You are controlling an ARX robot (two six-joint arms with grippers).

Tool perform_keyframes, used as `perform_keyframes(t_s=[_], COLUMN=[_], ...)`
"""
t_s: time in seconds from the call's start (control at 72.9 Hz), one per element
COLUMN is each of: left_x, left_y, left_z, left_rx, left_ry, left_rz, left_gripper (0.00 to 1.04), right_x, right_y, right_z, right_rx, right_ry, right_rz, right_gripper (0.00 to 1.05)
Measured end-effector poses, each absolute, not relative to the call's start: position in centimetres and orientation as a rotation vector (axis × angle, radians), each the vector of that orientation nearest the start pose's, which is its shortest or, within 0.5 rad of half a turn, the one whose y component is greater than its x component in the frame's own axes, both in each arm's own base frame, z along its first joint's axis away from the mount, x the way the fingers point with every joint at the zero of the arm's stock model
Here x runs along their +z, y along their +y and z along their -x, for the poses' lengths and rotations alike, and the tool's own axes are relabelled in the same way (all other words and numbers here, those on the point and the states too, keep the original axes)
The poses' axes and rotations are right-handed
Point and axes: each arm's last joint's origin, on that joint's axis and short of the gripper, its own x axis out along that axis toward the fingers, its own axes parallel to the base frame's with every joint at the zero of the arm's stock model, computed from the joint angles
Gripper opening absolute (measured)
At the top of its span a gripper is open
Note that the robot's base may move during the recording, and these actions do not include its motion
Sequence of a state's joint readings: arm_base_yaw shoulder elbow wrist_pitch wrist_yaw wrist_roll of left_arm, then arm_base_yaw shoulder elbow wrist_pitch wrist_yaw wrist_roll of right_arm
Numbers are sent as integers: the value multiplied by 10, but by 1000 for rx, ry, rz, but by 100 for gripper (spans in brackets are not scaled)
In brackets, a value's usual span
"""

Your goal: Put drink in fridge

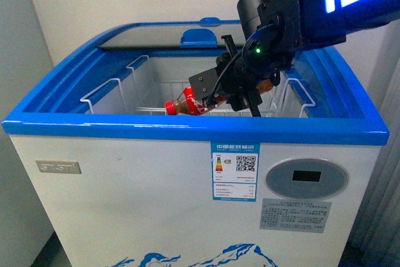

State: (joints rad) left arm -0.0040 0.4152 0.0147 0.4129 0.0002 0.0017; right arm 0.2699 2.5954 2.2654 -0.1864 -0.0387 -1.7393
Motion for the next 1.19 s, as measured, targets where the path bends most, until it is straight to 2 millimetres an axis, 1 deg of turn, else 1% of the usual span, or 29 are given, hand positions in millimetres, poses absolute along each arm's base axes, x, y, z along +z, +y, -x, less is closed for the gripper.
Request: perform_keyframes(t_s=[0.014,0.137,0.22,0.329,0.357,0.398,0.508,0.672,0.727,0.768,0.796,0.837,0.851,0.878,0.892,0.919,0.933,0.947,0.96,0.974,1.002,1.029,1.07,1.111,1.194], left_x=[171,171,172,172,172,172,171,171,171,171,171,168,167,167,167,168,168,168,168,168,168,168,168,168,168], left_y=[-1,0,0,0,0,0,0,0,0,0,0,0,0,0,0,0,0,0,0,0,0,0,0,0,0], left_z=[-123,-120,-118,-116,-115,-115,-113,-110,-109,-108,-107,-104,-102,-100,-99,-98,-98,-98,-97,-97,-97,-97,-97,-97,-97], left_rx=[-4,-4,-4,-4,-4,-4,-4,-4,-4,-4,-4,-6,-4,-4,-5,-4,-4,-4,-4,-4,-4,-4,-4,-4,-4], left_ry=[-12,-15,-16,-17,-15,-17,-16,-15,-16,-15,-14,13,19,12,7,-5,-6,-8,-9,-9,-10,-10,-11,-11,-10], left_rz=[-2,-2,-2,-2,-2,-2,-2,-2,-2,-2,-2,-2,-2,-2,-2,-2,-2,-2,-2,-2,-2,-2,-2,-2,-2], left_gripper=[3,3,3,3,3,3,3,3,3,3,3,3,3,3,3,3,3,3,3,3,3,3,3,3,3], right_x=[166,150,135,120,116,116,118,124,131,138,145,163,173,184,195,207,219,225,236,242,261,275,284,289,293], right_y=[157,163,169,175,176,176,176,175,173,172,171,168,166,164,162,159,155,154,150,149,142,135,128,119,101], right_z=[-561,-561,-556,-550,-548,-546,-541,-539,-539,-538,-537,-535,-534,-531,-529,-527,-524,-522,-518,-516,-509,-501,-493,-487,-477], right_rx=[670,667,692,720,724,725,719,692,668,643,629,584,561,541,518,492,465,453,429,417,373,337,304,267,170], right_ry=[110,88,88,91,91,88,93,69,44,25,8,-21,-42,-70,-92,-115,-140,-154,-179,-192,-226,-245,-250,-232,-159], right_rz=[1748,1780,1793,1800,1800,1803,1793,1744,1699,1671,1647,1611,1592,1575,1552,1535,1517,1513,1493,1488,1449,1411,1371,1327,1214], right_gripper=[39,39,39,39,39,39,57,83,93,99,98,97,97,97,97,97,97,97,97,97,97,97,97,97,97])
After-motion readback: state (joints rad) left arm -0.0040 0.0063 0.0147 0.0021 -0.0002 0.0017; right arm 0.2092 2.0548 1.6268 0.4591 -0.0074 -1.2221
